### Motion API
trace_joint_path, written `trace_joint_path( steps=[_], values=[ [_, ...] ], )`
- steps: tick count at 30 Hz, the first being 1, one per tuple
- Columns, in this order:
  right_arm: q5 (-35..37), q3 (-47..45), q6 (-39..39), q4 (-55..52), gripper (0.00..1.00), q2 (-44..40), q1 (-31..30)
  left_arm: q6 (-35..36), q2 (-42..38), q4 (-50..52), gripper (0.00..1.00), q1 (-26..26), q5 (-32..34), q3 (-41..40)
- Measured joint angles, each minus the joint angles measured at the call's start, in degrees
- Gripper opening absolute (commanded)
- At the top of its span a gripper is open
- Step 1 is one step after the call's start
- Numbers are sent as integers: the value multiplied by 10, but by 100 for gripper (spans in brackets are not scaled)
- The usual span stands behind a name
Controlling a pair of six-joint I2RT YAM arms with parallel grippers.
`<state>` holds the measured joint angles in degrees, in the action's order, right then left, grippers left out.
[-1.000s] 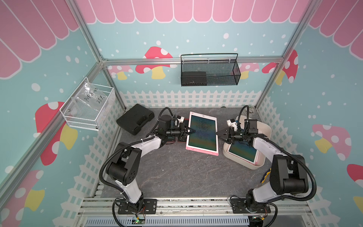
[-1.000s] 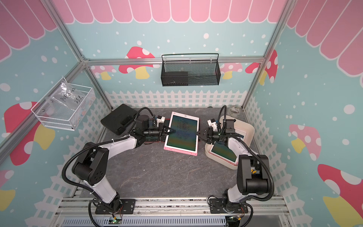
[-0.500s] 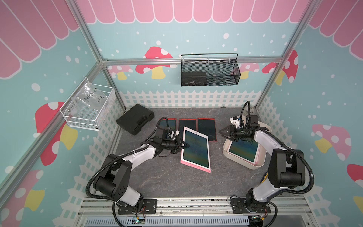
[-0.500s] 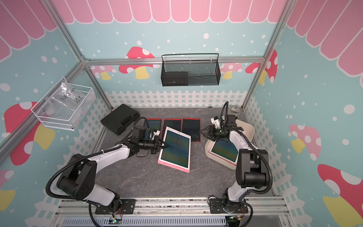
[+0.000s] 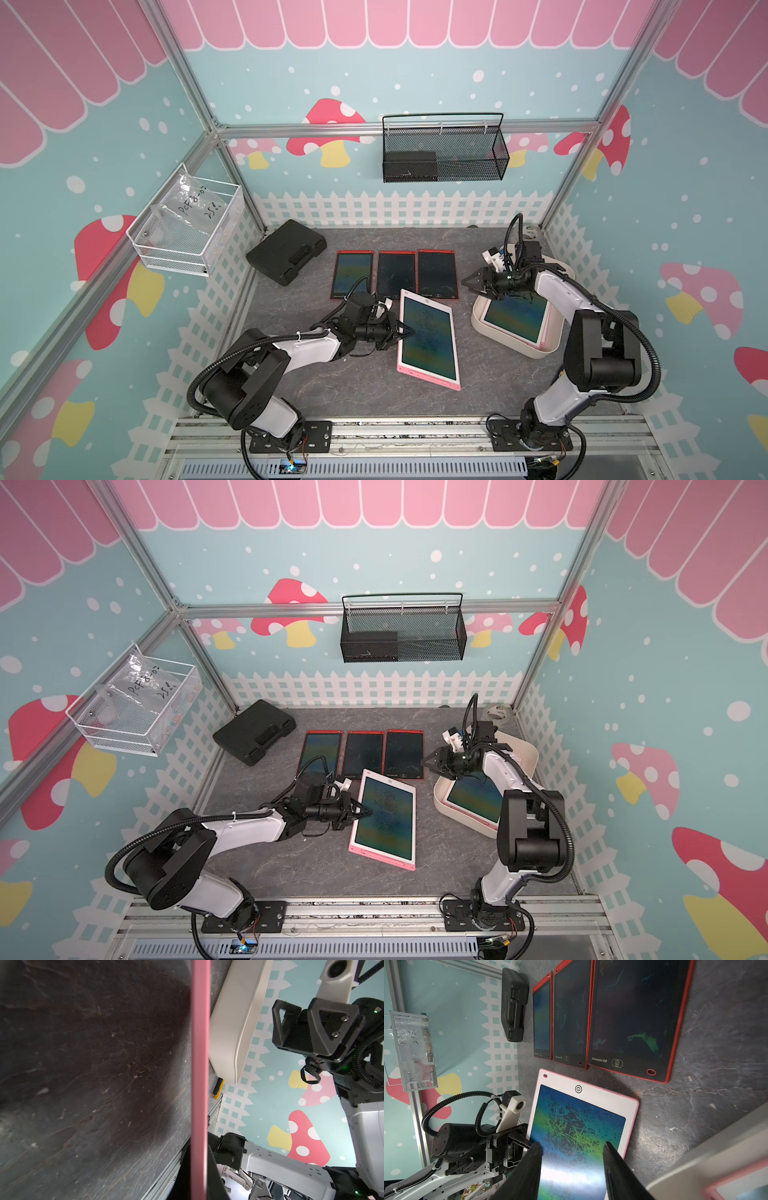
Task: Take out the writing tablet from the storage box
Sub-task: Place the writing tablet at the center of the board.
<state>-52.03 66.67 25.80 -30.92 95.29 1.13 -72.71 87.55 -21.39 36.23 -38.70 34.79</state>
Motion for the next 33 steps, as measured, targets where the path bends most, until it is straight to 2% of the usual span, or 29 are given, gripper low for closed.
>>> trace_joint_path(
  steps=[15,17,23,33],
  values=[
    [15,1,-20,-8,50,1,-23,-102,117,-254,2,62,62,-47],
    [16,1,-23,-8,50,2,-27,-109,123,-266,5,64,64,-47],
    [17,2,-31,-9,50,12,-39,-116,125,-272,24,69,74,-54],
    [17,2,-35,-10,51,15,-42,-122,124,-266,29,71,87,-92]
  ],
)
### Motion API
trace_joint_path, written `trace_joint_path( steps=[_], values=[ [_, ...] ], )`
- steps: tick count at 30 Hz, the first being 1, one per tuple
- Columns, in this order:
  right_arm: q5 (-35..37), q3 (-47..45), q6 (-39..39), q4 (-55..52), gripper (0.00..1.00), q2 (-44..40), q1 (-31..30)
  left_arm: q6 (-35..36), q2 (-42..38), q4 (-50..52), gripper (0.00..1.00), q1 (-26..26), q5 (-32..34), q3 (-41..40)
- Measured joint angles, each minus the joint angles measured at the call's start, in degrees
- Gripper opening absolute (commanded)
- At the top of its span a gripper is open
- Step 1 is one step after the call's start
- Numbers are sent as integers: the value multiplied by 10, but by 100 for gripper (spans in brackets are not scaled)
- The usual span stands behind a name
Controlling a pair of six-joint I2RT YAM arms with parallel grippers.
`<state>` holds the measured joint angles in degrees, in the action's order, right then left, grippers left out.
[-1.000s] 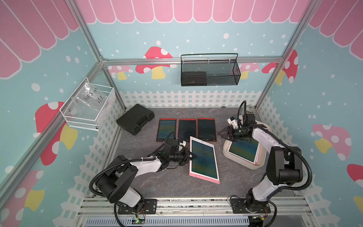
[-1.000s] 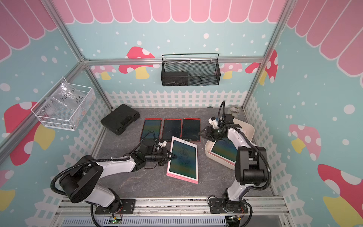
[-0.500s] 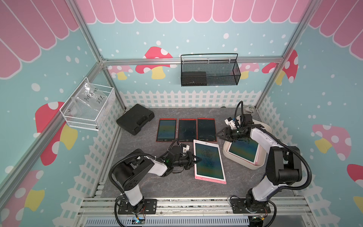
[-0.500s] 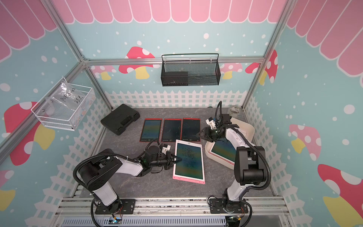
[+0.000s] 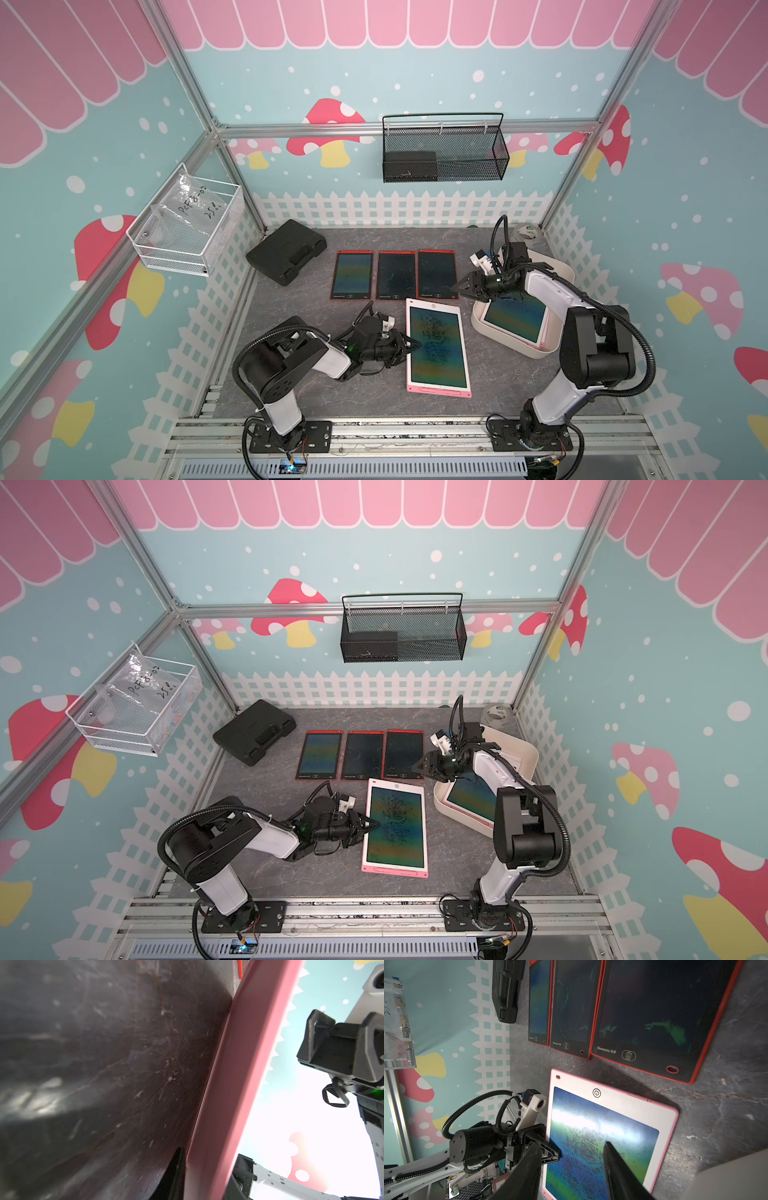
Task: Take out the writing tablet from the storage box
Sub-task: Place the writing tablet at the center of the board.
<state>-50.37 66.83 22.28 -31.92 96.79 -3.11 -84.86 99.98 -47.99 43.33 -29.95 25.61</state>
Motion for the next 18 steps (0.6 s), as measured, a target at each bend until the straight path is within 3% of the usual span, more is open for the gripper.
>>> trace_joint_path(
  steps=[8,18],
  values=[
    [-1,0,0,0,51,0,0,0,0,12,41,3,0,6],
    [-2,0,-3,0,52,4,-4,-3,35,16,40,3,-7,13]
  ],
)
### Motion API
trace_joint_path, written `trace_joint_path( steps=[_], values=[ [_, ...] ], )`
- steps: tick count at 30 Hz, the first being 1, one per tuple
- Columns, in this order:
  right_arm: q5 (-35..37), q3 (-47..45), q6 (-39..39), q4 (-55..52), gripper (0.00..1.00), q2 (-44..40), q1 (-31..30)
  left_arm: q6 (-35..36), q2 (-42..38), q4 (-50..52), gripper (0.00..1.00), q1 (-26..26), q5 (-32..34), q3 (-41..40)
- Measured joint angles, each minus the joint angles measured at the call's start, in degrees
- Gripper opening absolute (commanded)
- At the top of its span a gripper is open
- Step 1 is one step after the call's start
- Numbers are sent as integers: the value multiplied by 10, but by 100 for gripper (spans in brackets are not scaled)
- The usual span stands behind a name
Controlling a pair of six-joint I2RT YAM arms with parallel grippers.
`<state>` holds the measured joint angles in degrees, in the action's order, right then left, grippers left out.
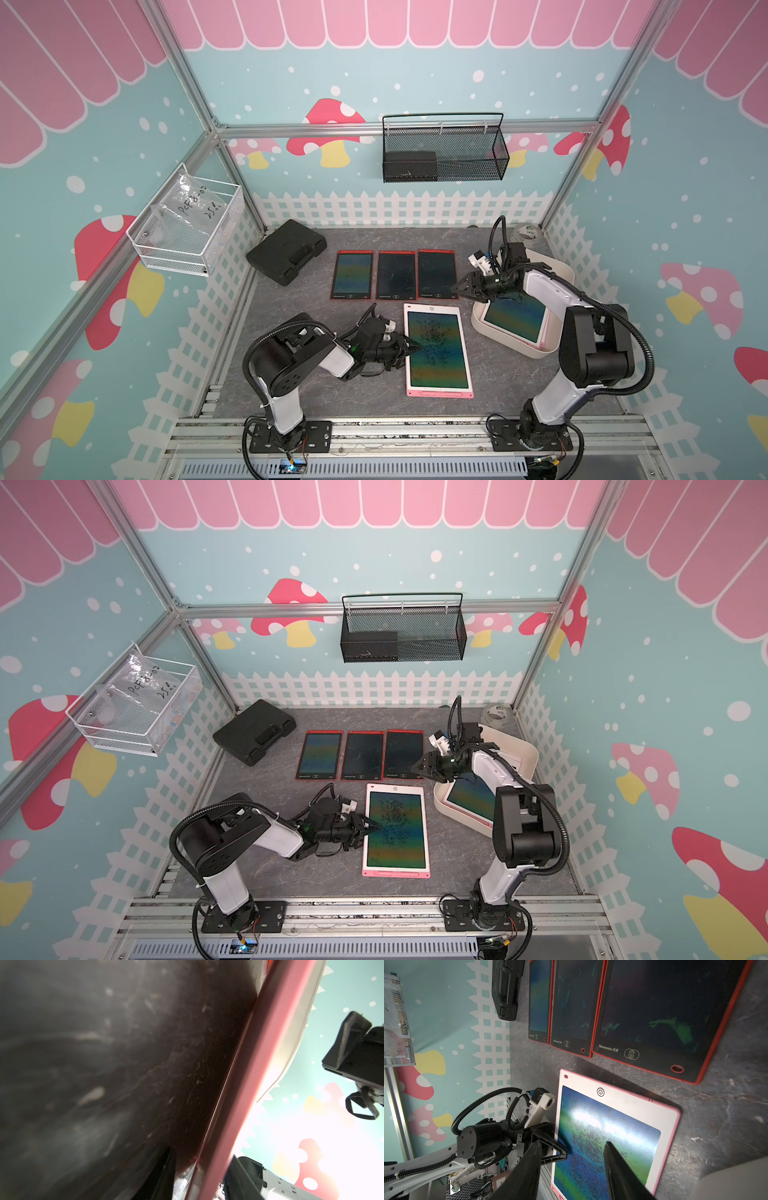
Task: Take out the writing tablet from the storage box
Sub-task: Place the writing tablet at the center of the board.
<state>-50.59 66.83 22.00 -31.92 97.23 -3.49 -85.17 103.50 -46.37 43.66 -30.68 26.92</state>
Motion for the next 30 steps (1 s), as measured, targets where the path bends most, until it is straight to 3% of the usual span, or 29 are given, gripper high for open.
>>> trace_joint_path(
  steps=[20,24,30],
  values=[
    [0,12,-2,0,54,2,0,90,-40,283,53,9,-4,110],
    [5,12,-2,0,55,2,0,110,-44,333,67,15,-5,136],
    [16,12,-2,0,56,2,0,137,-59,438,67,18,4,167]
  ],
)
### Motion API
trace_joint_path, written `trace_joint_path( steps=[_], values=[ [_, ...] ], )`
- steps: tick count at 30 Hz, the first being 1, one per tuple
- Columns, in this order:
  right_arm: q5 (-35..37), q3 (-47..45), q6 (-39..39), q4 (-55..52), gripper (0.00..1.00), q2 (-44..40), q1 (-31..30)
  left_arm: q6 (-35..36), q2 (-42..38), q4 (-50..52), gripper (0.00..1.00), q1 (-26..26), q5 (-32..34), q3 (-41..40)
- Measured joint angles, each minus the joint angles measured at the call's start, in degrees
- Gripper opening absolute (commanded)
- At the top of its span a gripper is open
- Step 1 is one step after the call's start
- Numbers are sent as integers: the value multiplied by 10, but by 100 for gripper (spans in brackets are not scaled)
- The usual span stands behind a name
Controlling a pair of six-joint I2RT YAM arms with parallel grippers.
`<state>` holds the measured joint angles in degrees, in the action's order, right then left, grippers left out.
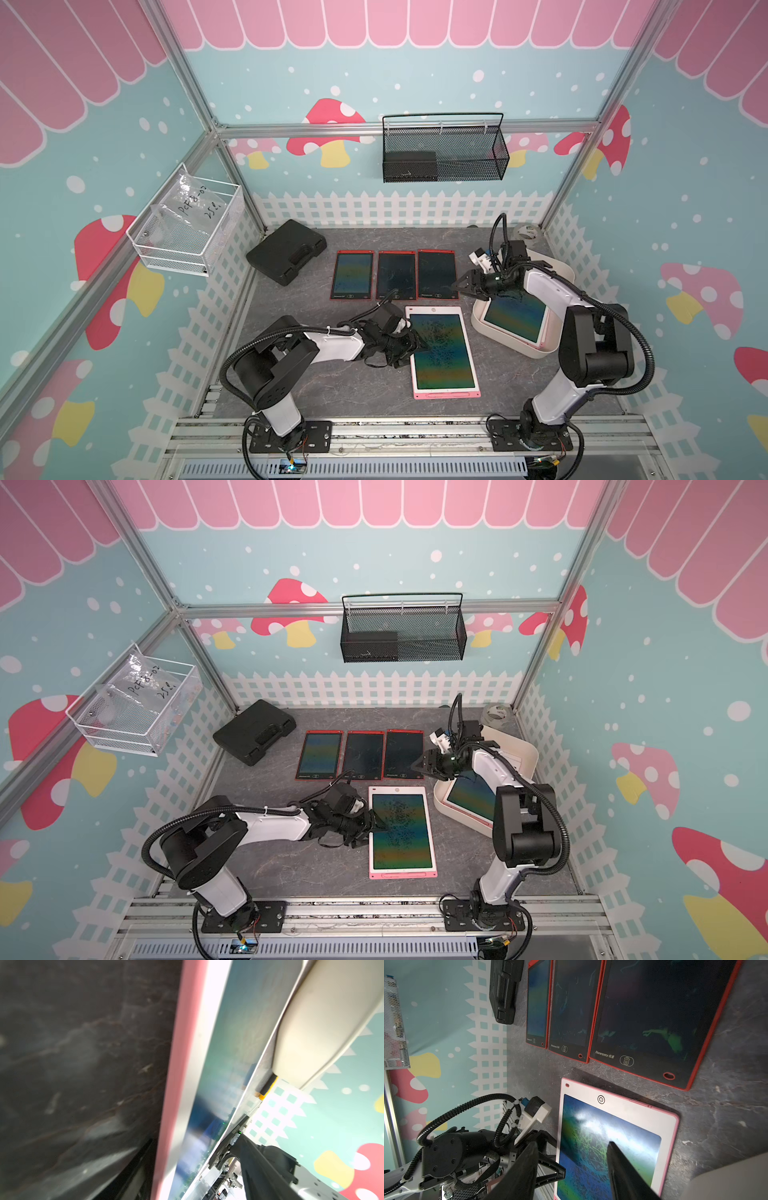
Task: Take out the writing tablet from the storage box
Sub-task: Place the writing tablet at the center of the board, then pick up the writing tablet from the storage box.
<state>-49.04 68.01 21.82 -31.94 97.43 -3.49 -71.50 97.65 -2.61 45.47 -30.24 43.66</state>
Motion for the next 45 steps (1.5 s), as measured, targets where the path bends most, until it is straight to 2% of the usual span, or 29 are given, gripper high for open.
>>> trace_joint_path(
  steps=[9,16,19,24,28,31,33,38,41,45],
  values=[
    [22,11,-5,-11,56,0,0,48,-2,216,68,1,58,83],
    [61,38,-6,-21,56,-5,0,76,-2,332,67,2,100,130],
    [79,46,-6,-27,56,-15,2,89,-4,392,67,1,129,175],
    [104,64,-3,-35,56,-35,29,133,2,488,67,-16,164,328],
    [131,70,6,-39,55,-52,81,184,57,525,67,-31,164,499],
    [160,70,10,-48,55,-54,127,222,142,548,66,-35,150,628],
    [181,70,13,-54,55,-54,155,246,212,570,62,-36,141,719],
    [226,52,20,-58,54,-55,202,305,407,654,61,-37,132,980],
    [259,38,23,-62,54,-55,214,324,469,680,62,-38,119,1055],
    [304,12,26,-59,54,-55,224,332,499,678,62,-39,102,1065]
  ],
)
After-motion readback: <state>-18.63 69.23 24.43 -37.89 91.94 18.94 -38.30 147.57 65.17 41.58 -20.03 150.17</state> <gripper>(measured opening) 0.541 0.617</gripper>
